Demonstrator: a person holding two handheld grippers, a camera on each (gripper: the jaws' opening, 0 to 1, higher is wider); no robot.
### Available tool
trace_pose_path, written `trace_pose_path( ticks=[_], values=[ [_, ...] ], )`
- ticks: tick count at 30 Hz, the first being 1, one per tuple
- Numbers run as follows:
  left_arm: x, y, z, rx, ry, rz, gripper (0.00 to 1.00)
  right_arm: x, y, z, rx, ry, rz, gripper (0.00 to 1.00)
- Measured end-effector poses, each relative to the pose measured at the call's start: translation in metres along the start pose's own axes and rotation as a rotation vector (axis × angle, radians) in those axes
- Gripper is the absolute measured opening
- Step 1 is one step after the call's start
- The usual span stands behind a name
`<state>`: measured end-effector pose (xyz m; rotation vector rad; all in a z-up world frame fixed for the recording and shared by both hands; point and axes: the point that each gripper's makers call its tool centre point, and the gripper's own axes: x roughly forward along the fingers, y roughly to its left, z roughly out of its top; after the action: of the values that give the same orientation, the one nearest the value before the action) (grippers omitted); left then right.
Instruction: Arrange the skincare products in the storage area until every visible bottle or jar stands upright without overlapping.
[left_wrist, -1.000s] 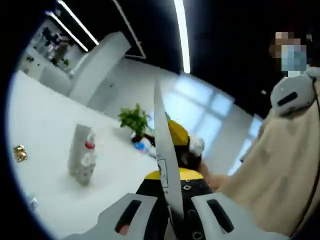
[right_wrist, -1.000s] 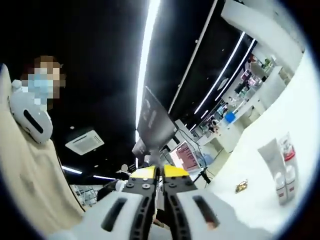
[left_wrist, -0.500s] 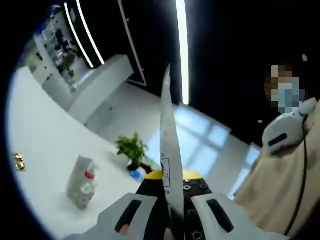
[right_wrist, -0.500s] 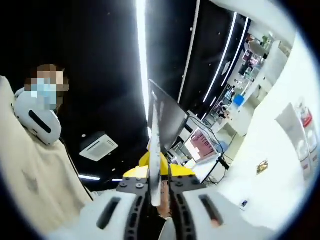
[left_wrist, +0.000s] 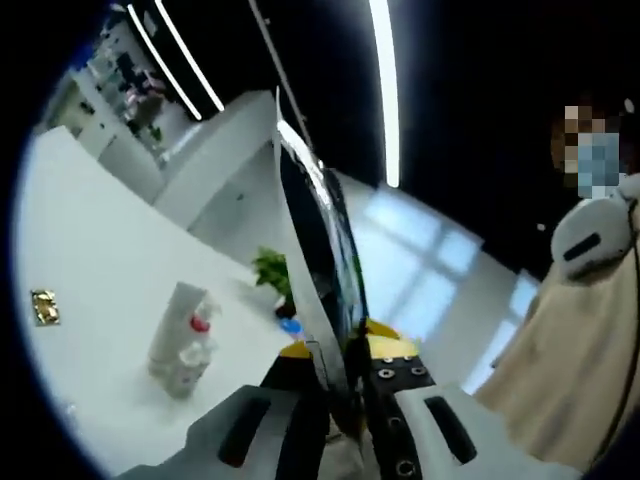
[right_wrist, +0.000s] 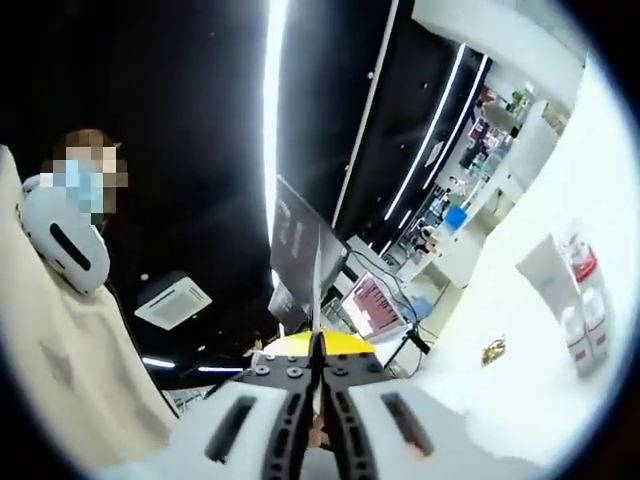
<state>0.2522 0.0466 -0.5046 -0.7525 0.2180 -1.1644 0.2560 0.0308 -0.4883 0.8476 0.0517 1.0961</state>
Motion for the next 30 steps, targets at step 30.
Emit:
trace_pose_path(
  ticks=[30],
  values=[
    [-0.009,0.087,-0.019,-0.252,0.061,0.326,0.0,-0.011,-0.091,-0.04,-0.157,0.165,-0.333,0.07]
  ],
)
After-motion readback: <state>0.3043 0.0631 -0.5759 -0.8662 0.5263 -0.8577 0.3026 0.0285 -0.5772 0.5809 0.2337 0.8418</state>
